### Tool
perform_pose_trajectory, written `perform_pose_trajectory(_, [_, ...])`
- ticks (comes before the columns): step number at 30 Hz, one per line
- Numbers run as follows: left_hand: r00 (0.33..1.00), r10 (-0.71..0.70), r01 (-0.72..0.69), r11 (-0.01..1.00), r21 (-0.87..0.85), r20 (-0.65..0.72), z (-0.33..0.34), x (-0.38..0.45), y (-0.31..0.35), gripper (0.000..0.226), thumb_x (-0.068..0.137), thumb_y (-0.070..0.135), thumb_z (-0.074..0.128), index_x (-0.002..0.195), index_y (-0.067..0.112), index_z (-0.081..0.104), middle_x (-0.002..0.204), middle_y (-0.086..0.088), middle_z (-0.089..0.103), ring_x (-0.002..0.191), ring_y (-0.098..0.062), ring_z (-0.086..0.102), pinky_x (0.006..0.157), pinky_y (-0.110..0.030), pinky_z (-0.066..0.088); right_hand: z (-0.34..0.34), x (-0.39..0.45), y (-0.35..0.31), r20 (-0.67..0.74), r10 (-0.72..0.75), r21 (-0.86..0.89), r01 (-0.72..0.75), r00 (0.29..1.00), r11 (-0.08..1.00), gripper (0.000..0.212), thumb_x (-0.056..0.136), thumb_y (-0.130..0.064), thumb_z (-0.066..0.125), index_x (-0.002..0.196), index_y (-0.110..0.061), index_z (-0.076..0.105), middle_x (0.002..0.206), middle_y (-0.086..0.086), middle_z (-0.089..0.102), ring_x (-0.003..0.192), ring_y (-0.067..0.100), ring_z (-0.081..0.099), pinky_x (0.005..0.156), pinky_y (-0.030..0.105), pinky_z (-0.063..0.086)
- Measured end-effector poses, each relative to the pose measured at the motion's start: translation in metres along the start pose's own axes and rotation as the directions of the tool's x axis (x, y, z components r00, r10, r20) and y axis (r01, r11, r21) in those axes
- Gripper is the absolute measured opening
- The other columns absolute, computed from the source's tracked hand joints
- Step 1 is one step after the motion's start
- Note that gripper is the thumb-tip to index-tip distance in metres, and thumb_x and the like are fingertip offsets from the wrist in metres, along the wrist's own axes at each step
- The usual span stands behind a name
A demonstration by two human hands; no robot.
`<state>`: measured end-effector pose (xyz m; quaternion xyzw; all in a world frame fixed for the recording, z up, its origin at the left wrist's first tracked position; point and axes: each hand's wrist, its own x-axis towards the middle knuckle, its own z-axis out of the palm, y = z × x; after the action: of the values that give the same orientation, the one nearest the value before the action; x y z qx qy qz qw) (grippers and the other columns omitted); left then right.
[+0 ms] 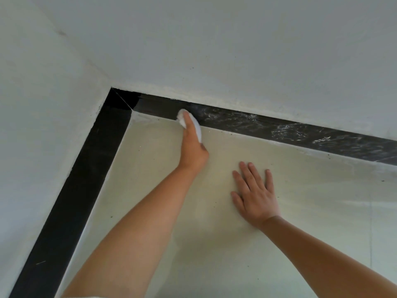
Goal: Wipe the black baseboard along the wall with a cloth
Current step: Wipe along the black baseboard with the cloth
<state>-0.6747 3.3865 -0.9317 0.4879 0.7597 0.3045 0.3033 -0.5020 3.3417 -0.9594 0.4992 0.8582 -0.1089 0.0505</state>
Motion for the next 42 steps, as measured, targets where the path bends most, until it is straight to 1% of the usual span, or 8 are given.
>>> perform_pose_trajectory(5, [0.985, 0.037, -0.019, 0.994, -0.105, 0.167, 0.019, -0.008, 0.011, 0.081, 0.081, -0.014, 0.035, 0.142, 0.014, -0.01, 0.153, -0.01, -0.004, 0.141, -0.024, 0.01, 0.096, -0.011, 0.015, 0.0, -0.001, 0.004, -0.018, -0.044, 0.085, 0.046, 0.999, 0.995, 0.052, 0.08, -0.032, 0.034, 0.107, 0.001, 0.066, 0.119, 0.022, 0.06, 0.108, 0.043, 0.056, 0.088, 0.063, 0.03])
perform_pose_trajectory(9, [0.996, 0.008, 0.008, 0.985, -0.172, 0.091, 0.025, -0.019, 0.022, 0.08, 0.085, -0.009, 0.038, 0.142, 0.016, -0.012, 0.153, -0.01, 0.003, 0.137, -0.023, 0.017, 0.086, -0.003, 0.011, 0.0, -0.005, 0.008, 0.056, -0.041, 0.191, 0.029, 0.998, 0.981, 0.069, 0.082, -0.042, 0.018, 0.127, 0.0, 0.05, 0.142, 0.019, 0.037, 0.134, 0.039, 0.027, 0.106, 0.049, -0.001])
perform_pose_trajectory(18, [0.995, -0.042, 0.035, 0.997, -0.07, -0.094, 0.011, 0.009, 0.006, 0.08, 0.078, -0.019, 0.029, 0.139, 0.003, -0.018, 0.15, -0.013, -0.02, 0.139, -0.015, -0.011, 0.081, 0.011, -0.017, -0.009, -0.016, 0.035, -0.052, 0.002, 0.017, -0.001, 0.999, 1.0, 0.069, 0.097, -0.042, 0.012, 0.107, 0.0, 0.066, 0.121, 0.022, 0.059, 0.11, 0.043, 0.055, 0.086, 0.069, 0.017])
perform_pose_trajectory(25, [0.995, -0.05, 0.035, 0.985, -0.169, -0.088, 0.031, -0.002, 0.044, 0.082, 0.079, -0.017, 0.033, 0.14, 0.006, -0.016, 0.151, -0.015, -0.009, 0.13, -0.004, 0.004, 0.072, 0.017, 0.0, -0.002, -0.032, 0.059, 0.056, 0.035, -0.027, -0.033, 0.998, 0.999, 0.071, 0.096, -0.044, 0.009, 0.11, -0.002, 0.065, 0.122, 0.021, 0.058, 0.108, 0.042, 0.057, 0.084, 0.071, 0.028])
perform_pose_trajectory(29, [0.996, 0.069, -0.066, 0.996, -0.052, 0.056, 0.036, -0.021, 0.055, 0.086, 0.078, -0.016, 0.036, 0.142, 0.016, -0.012, 0.152, -0.015, -0.008, 0.111, -0.03, 0.041, 0.073, -0.02, 0.044, -0.001, -0.032, 0.057, 0.037, 0.02, -0.034, -0.018, 0.999, 0.999, 0.059, 0.09, -0.042, 0.025, 0.112, -0.003, 0.064, 0.124, 0.021, 0.057, 0.11, 0.041, 0.056, 0.086, 0.07, 0.027])
perform_pose_trajectory(32, [0.961, 0.181, -0.193, 0.98, 0.038, 0.209, 0.035, -0.031, 0.054, 0.09, 0.076, -0.016, 0.035, 0.138, 0.027, -0.013, 0.153, -0.015, -0.005, 0.079, -0.032, 0.05, 0.052, -0.032, 0.039, -0.001, -0.031, 0.056, 0.009, 0.023, -0.042, -0.023, 1.0, 0.999, 0.056, 0.082, -0.038, 0.033, 0.112, -0.003, 0.064, 0.125, 0.021, 0.056, 0.112, 0.041, 0.055, 0.088, 0.069, 0.025])
perform_pose_trajectory(35, [0.96, 0.198, -0.215, 0.974, 0.068, 0.197, 0.035, -0.039, 0.046, 0.088, 0.076, -0.017, 0.035, 0.132, 0.034, -0.01, 0.152, -0.016, 0.005, 0.101, -0.036, 0.048, 0.069, -0.04, 0.043, -0.001, -0.031, 0.056, 0.006, 0.024, -0.049, -0.024, 1.0, 0.998, 0.056, 0.081, -0.038, 0.033, 0.111, -0.003, 0.064, 0.124, 0.02, 0.057, 0.11, 0.041, 0.056, 0.087, 0.069, 0.028])
perform_pose_trajectory(42, [0.981, -0.1, 0.104, 0.994, 0.015, -0.165, 0.021, -0.02, 0.022, 0.084, 0.079, -0.016, 0.036, 0.142, 0.012, -0.012, 0.152, -0.011, -0.001, 0.131, -0.027, 0.025, 0.082, -0.003, 0.006, -0.002, -0.03, 0.057, 0.013, 0.012, -0.069, -0.011, 1.0, 0.998, 0.056, 0.08, -0.038, 0.033, 0.109, -0.004, 0.066, 0.122, 0.019, 0.059, 0.109, 0.039, 0.057, 0.085, 0.067, 0.033])
